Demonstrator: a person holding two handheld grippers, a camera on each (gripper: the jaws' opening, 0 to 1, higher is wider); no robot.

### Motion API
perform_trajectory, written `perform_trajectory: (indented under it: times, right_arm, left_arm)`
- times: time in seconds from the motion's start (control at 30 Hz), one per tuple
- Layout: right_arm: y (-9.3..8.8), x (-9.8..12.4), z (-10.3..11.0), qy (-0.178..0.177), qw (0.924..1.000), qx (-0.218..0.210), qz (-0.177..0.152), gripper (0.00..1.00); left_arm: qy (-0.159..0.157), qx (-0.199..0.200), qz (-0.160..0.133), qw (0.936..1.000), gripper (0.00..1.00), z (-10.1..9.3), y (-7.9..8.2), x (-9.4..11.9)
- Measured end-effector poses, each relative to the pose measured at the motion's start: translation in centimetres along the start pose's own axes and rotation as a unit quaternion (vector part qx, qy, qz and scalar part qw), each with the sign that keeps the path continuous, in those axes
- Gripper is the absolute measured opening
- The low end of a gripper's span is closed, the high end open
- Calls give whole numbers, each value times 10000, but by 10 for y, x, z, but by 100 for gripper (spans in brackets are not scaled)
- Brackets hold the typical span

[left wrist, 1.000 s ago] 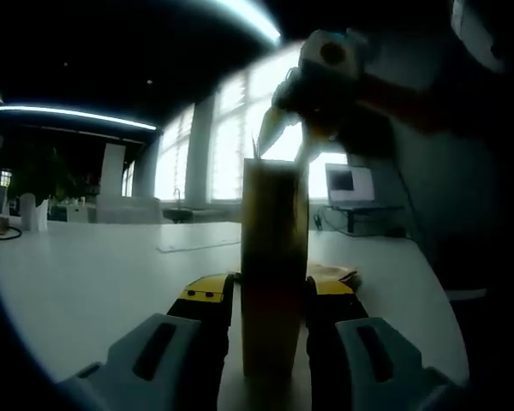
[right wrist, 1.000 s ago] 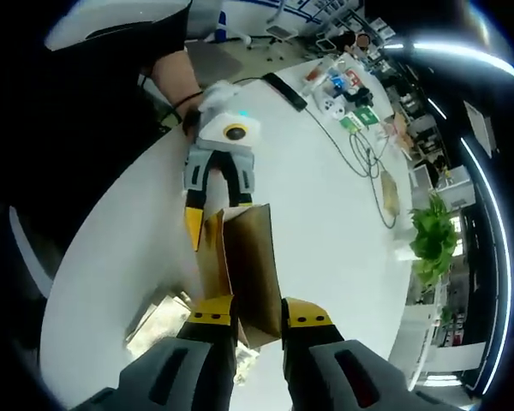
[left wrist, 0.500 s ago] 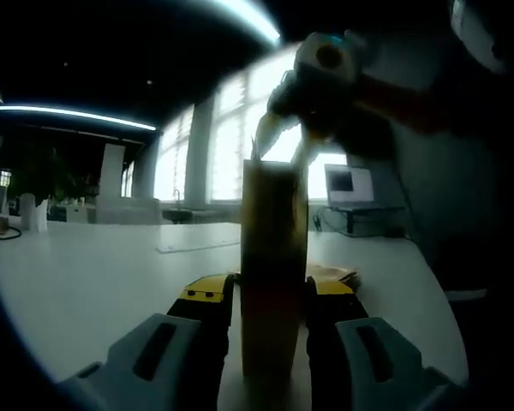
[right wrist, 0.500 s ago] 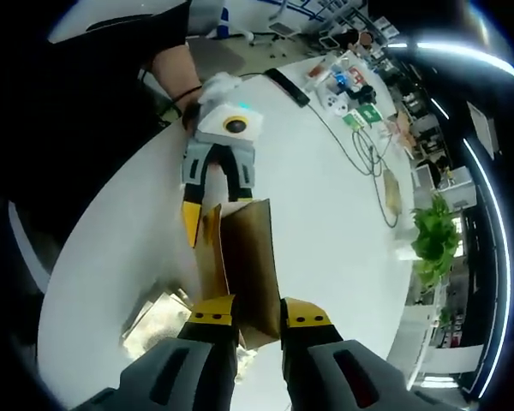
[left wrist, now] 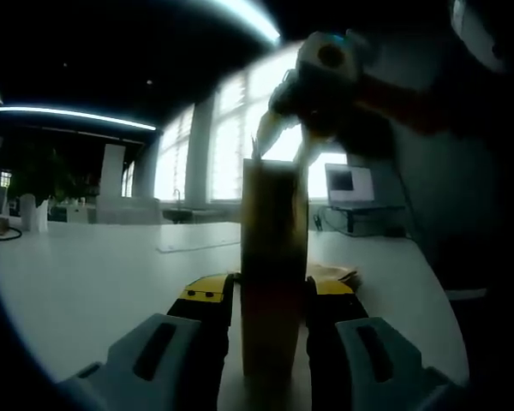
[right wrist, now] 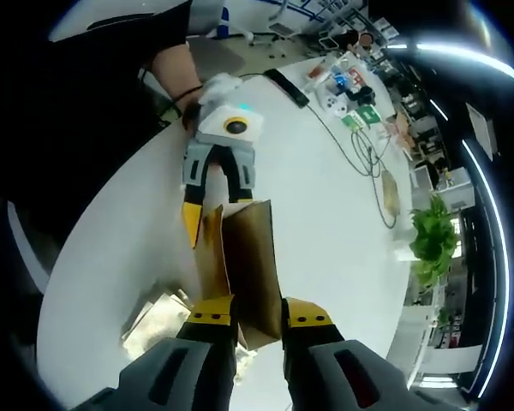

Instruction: Extract single mask from mask box in order stack masks on table

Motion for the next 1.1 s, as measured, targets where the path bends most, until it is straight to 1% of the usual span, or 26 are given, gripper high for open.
perform_trajectory:
  times: [0.2,0.7,0.83,0.97,1.1]
  right_arm:
    - [0,-1,-1,-6,10000,-9,-26,16]
    - [-1,-7,-4,119,9999,71,-36,15]
    - [-1,-7,-7,334,9994,102,-27,14]
    - [2,-8,-10,719,9971,231,21,12]
    - [6,-14,-12,868,9955,385,70,11]
  left_arm:
    - [-1,-15,14,10000,26,0,-1,0]
    - [-20,13,2,10000,26,2,0,1]
    - [-27,-4,9,10000,26,2,0,1]
    - [-28,-14,16,10000,26,1,-1,0]
    - [-22,-21,14,10000,26,1,-1,0]
Point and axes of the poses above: the point that each gripper's makers call its tool centre point, and the gripper's own axes: x roughly backward along the fingers, z roughly to its left, y roughly out of its top, the point moved 8 cm from there along x, roughly backward along the fingers, and after that the axes turned 14 degrees about x, right-handed, at the moved point
